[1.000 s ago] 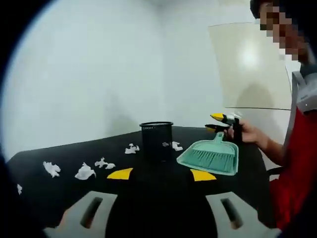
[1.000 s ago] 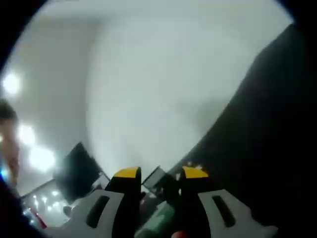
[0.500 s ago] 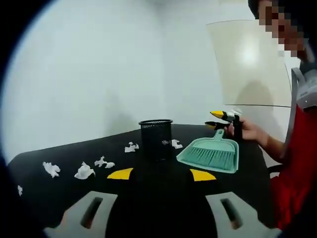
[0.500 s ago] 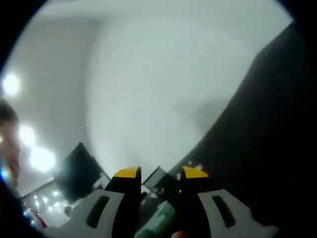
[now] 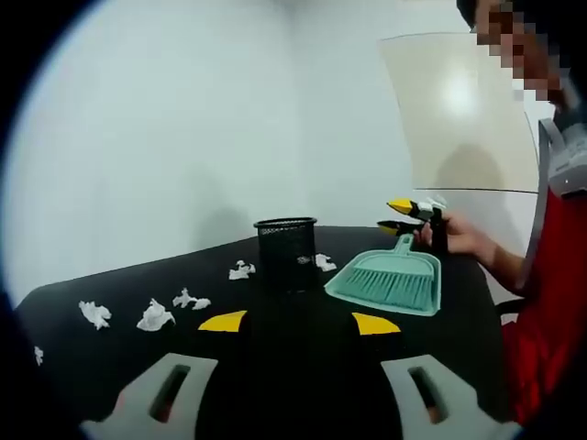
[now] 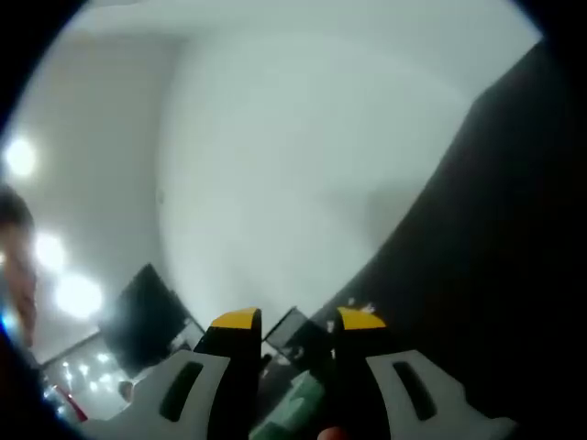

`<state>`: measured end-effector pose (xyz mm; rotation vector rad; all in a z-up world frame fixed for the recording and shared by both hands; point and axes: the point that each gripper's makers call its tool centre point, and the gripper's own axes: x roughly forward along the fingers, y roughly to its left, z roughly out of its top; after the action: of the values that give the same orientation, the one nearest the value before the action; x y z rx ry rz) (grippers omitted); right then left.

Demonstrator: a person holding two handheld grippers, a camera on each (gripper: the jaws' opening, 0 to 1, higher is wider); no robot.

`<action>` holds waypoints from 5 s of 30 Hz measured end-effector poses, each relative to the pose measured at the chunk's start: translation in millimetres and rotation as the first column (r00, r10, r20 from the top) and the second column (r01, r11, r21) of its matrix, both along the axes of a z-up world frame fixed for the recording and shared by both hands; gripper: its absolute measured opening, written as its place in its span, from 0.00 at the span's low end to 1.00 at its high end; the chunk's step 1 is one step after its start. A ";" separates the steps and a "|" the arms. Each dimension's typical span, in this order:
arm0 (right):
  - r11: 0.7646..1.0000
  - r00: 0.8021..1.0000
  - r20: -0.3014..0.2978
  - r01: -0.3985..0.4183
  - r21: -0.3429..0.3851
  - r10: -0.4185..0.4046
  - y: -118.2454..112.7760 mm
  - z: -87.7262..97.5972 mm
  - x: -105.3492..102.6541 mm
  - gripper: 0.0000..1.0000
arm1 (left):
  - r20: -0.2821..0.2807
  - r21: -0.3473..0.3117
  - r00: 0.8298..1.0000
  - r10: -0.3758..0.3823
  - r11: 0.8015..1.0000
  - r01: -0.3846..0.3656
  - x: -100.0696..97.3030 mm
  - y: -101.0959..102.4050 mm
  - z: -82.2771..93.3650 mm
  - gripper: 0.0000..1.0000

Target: Pick up the broom and sweep the trash on the tabletop into the dustpan.

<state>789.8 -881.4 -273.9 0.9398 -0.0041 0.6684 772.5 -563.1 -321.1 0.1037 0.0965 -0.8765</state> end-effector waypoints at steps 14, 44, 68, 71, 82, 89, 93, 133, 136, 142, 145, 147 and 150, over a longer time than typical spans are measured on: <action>1.000 1.000 -0.007 0.004 0.005 -0.004 0.1 -0.3 3.0 0.33 | -0.009 0.016 1.000 -0.004 1.000 0.004 -0.2 -1.1 -3.2 0.40; 0.837 0.940 0.269 -0.031 -0.546 0.210 73.3 33.1 -33.2 0.21 | 0.048 0.072 0.998 -0.046 0.996 0.043 -10.3 -7.9 -0.5 0.33; -0.400 0.568 -0.580 -0.421 -0.814 0.584 203.3 -89.1 -63.5 0.22 | 0.096 0.070 0.994 -0.047 0.997 0.040 -14.4 -5.3 8.9 0.32; -0.403 0.553 -0.589 -0.431 -0.808 0.590 202.8 -89.9 -64.5 0.11 | 0.089 0.053 0.995 -0.048 0.998 0.044 -13.8 -4.6 10.1 0.32; -0.182 0.623 -0.372 -0.349 -0.919 0.688 200.3 -56.2 -66.4 0.05 | 0.059 0.019 0.996 -0.064 0.998 0.063 -15.1 -8.4 8.7 0.27; 0.035 0.697 -0.201 -0.308 -0.951 0.688 196.8 -29.2 -67.9 0.04 | -0.243 -0.254 0.948 -0.207 0.957 0.144 -37.3 -39.0 15.0 0.19; 0.080 0.701 -0.155 -0.290 -0.954 0.696 199.7 -33.9 -75.4 0.04 | -0.353 -0.327 0.911 -0.215 0.940 0.094 -37.0 -60.8 11.5 0.26; 0.874 0.761 0.493 -0.199 -0.443 0.423 104.9 100.3 -113.3 0.24 | -0.163 0.120 0.987 0.006 0.993 0.014 -31.5 -76.3 24.0 0.26; 0.973 0.842 0.525 -0.001 -0.229 0.124 30.2 101.0 -76.0 0.20 | -0.162 0.235 0.984 -0.077 0.965 0.115 -42.0 -112.6 30.0 0.26; 0.991 0.928 0.354 0.131 -0.024 -0.114 -39.9 64.3 -38.5 0.20 | -0.244 0.284 0.923 -0.298 0.888 0.362 -68.3 -200.9 36.2 0.22; 0.991 0.923 0.368 0.132 -0.035 -0.110 -40.3 61.8 -40.6 0.17 | -0.314 0.337 0.901 -0.298 0.852 0.399 -70.3 -224.9 25.3 0.30; 0.997 0.936 0.344 0.079 -0.005 -0.072 -35.8 59.5 -41.1 0.17 | -0.357 0.407 0.891 -0.281 0.812 0.419 -71.3 -231.0 9.3 0.30; 0.997 0.926 0.369 0.074 0.012 -0.074 -35.0 64.2 -43.9 0.17 | -0.456 0.396 0.859 -0.231 0.812 0.429 -74.1 -238.1 -7.0 0.30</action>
<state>745.9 -916.3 -209.7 0.7952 -0.3726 0.7669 698.4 -801.2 -328.1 0.4326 0.6989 -1.2116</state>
